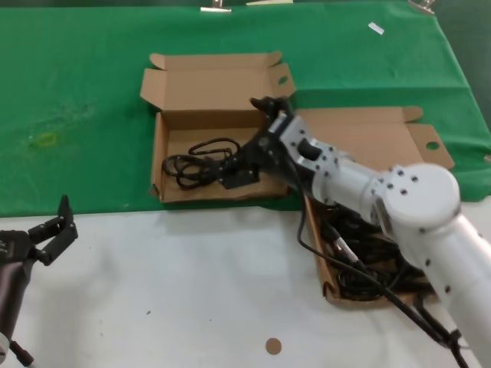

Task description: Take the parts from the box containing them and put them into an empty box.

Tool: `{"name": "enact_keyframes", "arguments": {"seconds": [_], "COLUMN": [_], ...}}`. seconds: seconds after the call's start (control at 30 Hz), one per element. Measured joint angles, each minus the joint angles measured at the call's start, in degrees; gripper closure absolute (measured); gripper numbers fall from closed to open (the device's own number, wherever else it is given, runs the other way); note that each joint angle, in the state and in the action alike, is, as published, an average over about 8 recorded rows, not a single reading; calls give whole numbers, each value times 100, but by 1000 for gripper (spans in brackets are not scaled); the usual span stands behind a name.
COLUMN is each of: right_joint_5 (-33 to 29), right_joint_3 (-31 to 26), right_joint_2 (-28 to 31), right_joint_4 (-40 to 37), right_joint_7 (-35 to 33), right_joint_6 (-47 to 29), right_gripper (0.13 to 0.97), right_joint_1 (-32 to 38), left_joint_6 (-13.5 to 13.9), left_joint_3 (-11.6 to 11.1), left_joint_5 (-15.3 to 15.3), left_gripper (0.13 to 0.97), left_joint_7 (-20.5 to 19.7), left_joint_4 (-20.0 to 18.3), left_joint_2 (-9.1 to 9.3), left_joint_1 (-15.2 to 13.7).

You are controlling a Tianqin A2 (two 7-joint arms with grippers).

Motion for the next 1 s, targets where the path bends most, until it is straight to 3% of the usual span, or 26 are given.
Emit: {"name": "enact_keyframes", "arguments": {"seconds": [0.3, 0.6, 1.0], "right_joint_5": [405, 807, 1342], "right_joint_3": [424, 848, 1414], "right_joint_2": [167, 334, 557], "right_joint_4": [892, 1778, 2957], "right_joint_7": [169, 339, 563], "right_joint_6": [675, 1345, 2236], "right_gripper": [129, 129, 129], "right_joint_1": [-1014, -2030, -3382], "left_joint_6": [0, 0, 0], "left_joint_3": [0, 0, 0], "left_joint_5": [0, -1, -1], "left_gripper": [212, 142, 143], "left_joint_7": [3, 1, 1], "left_joint_4": [0, 0, 0], "left_joint_2": [0, 0, 0], "left_joint_1": [0, 0, 0]}}
